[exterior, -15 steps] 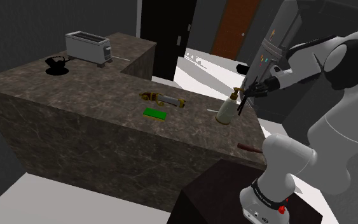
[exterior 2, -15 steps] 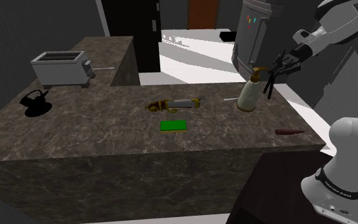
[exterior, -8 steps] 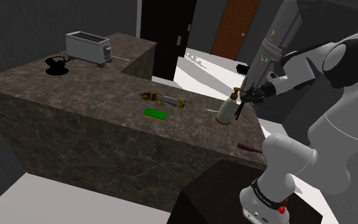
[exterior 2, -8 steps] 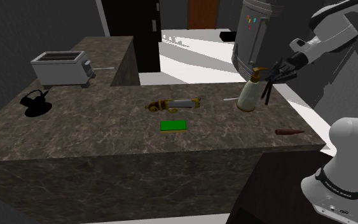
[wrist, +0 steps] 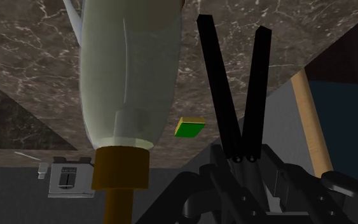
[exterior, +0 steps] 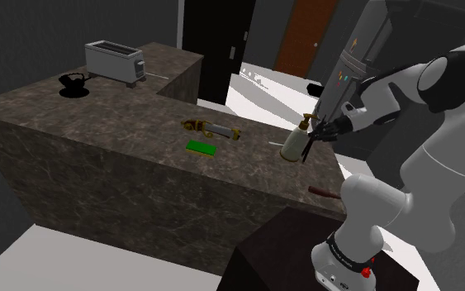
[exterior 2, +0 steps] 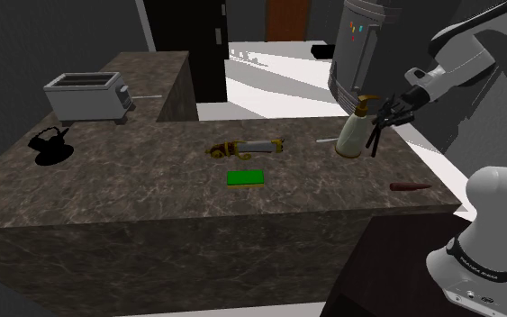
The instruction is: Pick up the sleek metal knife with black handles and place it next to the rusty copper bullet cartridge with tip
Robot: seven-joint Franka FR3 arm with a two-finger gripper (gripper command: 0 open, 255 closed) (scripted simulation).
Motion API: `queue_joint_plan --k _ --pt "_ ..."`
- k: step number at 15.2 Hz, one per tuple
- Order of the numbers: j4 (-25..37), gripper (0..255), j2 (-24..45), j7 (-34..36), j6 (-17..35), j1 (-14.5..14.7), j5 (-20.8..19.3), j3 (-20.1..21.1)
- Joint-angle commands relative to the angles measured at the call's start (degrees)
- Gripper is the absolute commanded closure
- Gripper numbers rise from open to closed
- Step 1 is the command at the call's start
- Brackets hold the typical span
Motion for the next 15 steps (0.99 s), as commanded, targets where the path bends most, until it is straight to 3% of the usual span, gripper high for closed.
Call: queue_joint_plan --k 1,10,15 --pt "-0.46 255 -1.05 -0.88 1.25 0.08 0.08 0.13" --pt "-2.03 255 -6.76 -5.08 7.29 0.57 0.61 0.66" --pt "-2.03 255 -6.76 -5.08 7.29 0.57 0.61 0.66"
